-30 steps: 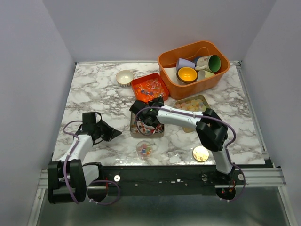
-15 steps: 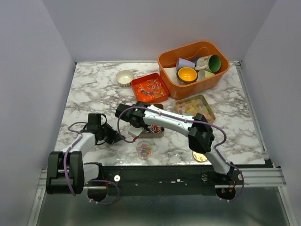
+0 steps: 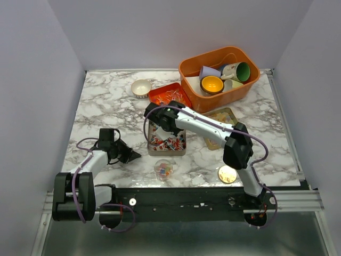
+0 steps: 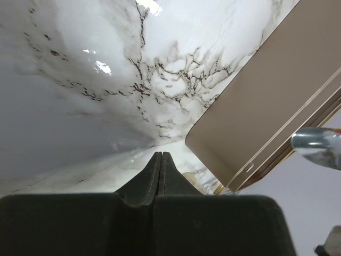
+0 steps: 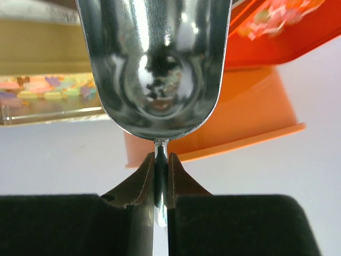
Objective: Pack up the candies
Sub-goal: Scoop the fake candies from the storage box.
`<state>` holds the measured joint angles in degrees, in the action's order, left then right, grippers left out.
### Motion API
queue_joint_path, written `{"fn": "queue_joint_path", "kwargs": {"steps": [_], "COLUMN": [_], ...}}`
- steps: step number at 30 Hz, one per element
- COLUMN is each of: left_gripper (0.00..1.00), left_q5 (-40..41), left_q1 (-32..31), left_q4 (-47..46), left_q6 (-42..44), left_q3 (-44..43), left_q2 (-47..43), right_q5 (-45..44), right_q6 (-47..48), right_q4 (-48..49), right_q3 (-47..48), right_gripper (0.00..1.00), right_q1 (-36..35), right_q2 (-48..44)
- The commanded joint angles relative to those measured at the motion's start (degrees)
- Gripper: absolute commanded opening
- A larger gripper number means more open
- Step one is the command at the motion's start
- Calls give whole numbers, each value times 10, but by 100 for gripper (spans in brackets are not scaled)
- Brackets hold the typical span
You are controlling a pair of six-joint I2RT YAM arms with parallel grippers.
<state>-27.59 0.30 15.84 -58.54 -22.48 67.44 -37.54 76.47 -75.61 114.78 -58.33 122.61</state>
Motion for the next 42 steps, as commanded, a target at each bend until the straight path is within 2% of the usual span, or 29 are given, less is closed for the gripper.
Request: {"fn": "queue_joint_path", "kwargs": {"steps": [1, 15, 22, 26, 28, 30, 42], "left_gripper": [0, 0, 0, 0, 0, 0, 0], "left_q5": [18, 25, 18, 14, 12, 10, 2], "left_q1": [-1, -2, -1, -19, -26, -32, -78], "left_q4": [6, 4, -10, -26, -33, -39, -72], "left_q6": [9, 4, -9, -18, -22, -24, -40], "left_q3": [-8, -8, -3, -2, -3, -4, -25], "left_q2": [-10, -21, -13, -3, 5, 8, 66], "right_q5": [-52, -161, -152, -120, -86, -64, 44], "right_q6": [-7, 79, 42, -5, -44, -54, -118], "right_q4": [-113, 9, -20, -73, -117, -118, -114], "right_q3": [-19, -119, -101, -48, 8, 28, -15], "right_gripper": [1, 1, 1, 1, 1, 1, 1], "right_q1": [15, 8, -15, -25, -31, -33, -46], "right_q2": [-6, 21, 53, 86, 104, 119, 96]}}
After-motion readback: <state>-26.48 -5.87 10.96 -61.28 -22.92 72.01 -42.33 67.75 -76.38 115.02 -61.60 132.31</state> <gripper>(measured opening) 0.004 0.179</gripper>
